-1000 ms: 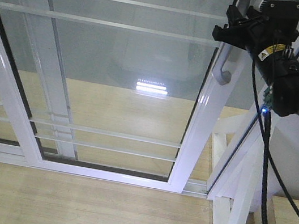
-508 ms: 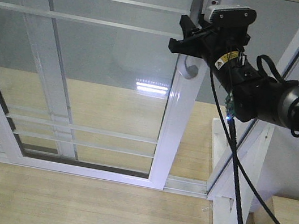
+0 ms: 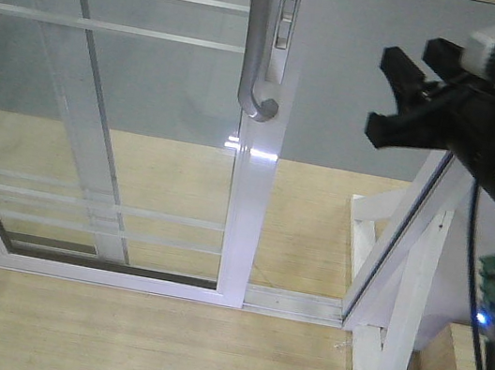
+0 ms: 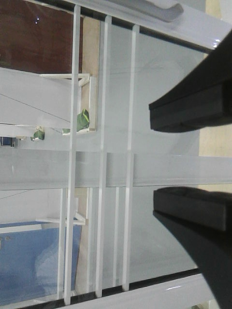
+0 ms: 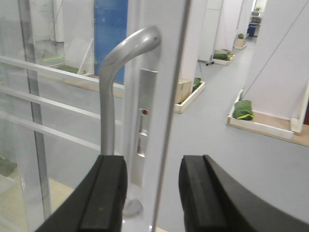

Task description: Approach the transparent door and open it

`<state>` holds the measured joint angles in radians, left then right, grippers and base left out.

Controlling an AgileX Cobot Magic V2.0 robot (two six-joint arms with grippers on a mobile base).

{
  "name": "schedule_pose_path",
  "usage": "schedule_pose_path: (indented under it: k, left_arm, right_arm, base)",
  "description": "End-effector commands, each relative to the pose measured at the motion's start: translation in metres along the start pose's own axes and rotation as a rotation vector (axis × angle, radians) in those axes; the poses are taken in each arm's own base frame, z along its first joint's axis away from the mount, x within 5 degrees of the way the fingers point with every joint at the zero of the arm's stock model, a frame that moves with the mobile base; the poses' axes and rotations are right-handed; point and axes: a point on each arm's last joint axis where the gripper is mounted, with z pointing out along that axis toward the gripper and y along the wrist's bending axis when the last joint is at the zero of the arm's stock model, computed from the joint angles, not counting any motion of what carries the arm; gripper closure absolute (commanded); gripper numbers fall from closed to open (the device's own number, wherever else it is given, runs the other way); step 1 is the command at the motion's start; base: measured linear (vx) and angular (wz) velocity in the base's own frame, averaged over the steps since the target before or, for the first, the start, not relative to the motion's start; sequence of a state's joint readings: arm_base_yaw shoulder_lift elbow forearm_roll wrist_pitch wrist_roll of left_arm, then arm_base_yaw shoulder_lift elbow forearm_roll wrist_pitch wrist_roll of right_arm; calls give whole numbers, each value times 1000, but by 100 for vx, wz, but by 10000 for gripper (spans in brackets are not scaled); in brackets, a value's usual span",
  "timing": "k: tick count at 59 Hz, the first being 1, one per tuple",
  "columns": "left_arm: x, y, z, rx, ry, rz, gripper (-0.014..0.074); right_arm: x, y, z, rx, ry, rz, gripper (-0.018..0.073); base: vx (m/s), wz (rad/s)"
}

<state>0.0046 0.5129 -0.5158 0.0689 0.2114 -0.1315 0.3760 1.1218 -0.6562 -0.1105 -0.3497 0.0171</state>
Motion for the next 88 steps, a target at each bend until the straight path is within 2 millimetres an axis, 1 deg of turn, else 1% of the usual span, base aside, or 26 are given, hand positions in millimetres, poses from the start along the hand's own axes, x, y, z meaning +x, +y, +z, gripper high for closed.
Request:
schedule_pose_path:
  k: [1,6,11,16,20,23,30,33,42,45,51,59,65,71,80,88]
  left_arm:
    - [-12,-2,0,11,-49,0,184]
    - [-9,-2,0,17,-15,-24,184]
    - [-5,-7,3,61,-5,-116,184]
    - [10,-13,14,107,61,-166,184]
    - [26,-18,27,142,94,-88,184]
    - [29,-21,36,156,56,-52,184]
    - [26,-36,63,183,-40,12,184]
    - [23,-46,74,216,-71,35,184]
    - [22,-89,112,346,-67,164,183]
    - [20,-100,127,362,-82,178,178]
    - [14,-117,159,360,-133,175,154]
    - [7,-134,195,359,-147,173,104]
    - [5,-145,217,360,-152,148,78]
    - [1,-155,237,363,-161,100,77]
    - [-6,-169,265,365,-194,88,77]
    - [-8,-179,286,368,-208,82,78]
  right_arm:
    - [-22,-3,-44,31,-104,-38,214]
    - [-26,-2,-83,43,-121,-79,214]
    - [-26,-1,-114,54,-124,-111,214]
    - [-18,-1,-133,56,-73,-102,214]
    - [-16,-1,-145,59,-44,-93,214]
    - [-15,-1,-151,61,-41,-97,214]
    - [-14,-1,-150,60,-28,-98,214]
    - [-13,-1,-147,59,-17,-98,214]
    - [-10,-1,-135,52,14,-93,214]
    - [-9,-1,-131,51,15,-89,214]
    - [-8,-1,-125,48,23,-75,214]
    - [-8,-1,-122,47,25,-65,214]
    - [-8,-1,-122,47,23,-65,214]
    - [-8,-1,-122,47,23,-65,214]
    - [-8,-1,-122,47,24,-65,214]
    - [-8,-1,-122,47,25,-65,214]
  base:
    - [0,0]
    - [0,0]
    - [0,0]
    - [0,0]
    - [0,0]
    - [0,0]
    - [0,0]
    - [0,0]
    - [0,0]
    - [0,0]
    - [0,0]
    - [0,0]
    - [0,0]
    - [0,0]
    - [0,0]
    - [0,0]
